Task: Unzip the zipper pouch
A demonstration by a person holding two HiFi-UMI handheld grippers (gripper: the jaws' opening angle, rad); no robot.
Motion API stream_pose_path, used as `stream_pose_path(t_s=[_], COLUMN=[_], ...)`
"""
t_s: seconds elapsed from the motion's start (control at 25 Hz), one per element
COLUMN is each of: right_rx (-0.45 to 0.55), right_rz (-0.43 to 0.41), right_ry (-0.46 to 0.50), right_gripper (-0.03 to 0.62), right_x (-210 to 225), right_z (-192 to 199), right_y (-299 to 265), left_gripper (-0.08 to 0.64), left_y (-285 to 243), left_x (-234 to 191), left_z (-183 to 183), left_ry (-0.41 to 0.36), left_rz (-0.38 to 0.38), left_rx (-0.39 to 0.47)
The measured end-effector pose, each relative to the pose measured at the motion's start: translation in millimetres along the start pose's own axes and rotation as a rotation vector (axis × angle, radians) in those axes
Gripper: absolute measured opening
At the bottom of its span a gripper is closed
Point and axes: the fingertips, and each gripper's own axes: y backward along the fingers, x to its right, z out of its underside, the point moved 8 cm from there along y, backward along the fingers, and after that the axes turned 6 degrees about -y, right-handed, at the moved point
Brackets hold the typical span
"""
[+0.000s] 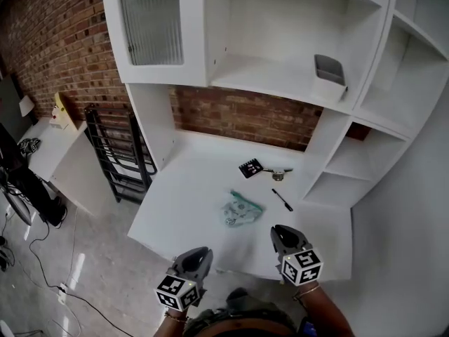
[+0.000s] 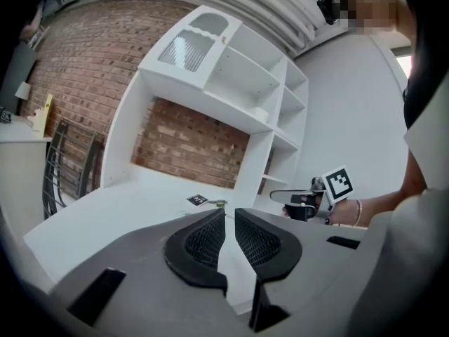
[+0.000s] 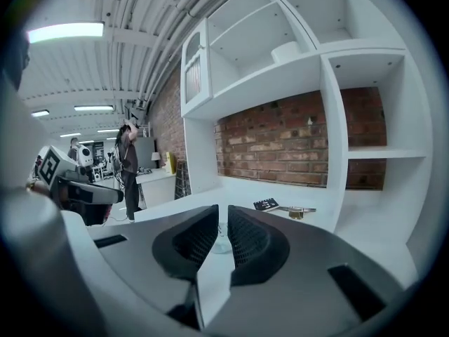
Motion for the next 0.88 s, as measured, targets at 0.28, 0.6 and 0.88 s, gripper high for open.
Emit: stream_pose_path(t_s=[0.28, 0.6, 0.88], right_rx=[0.048, 0.075, 0.079], right_rz=[0.016, 0.03, 0.039], right_ry=[-0.023, -0.042, -0.042], right_gripper=[0.025, 0.009, 0.002], right_x=[-8.8, -15.4, -19.2], right_z=[-1.0, -6.0, -2.8], right_y=[18.8, 14.3, 12.5], left_gripper=[0.034, 0.015, 0.003], left_y=[-4.4, 2.6, 2.0], left_x=[2.0, -7.2, -11.6], left_z=[-8.8, -11.8, -14.5], left_ry=[-0.021, -0.049, -0.081], left_rz=[-0.007, -0.047, -0.058], left_rx=[0.037, 0.029, 0.023])
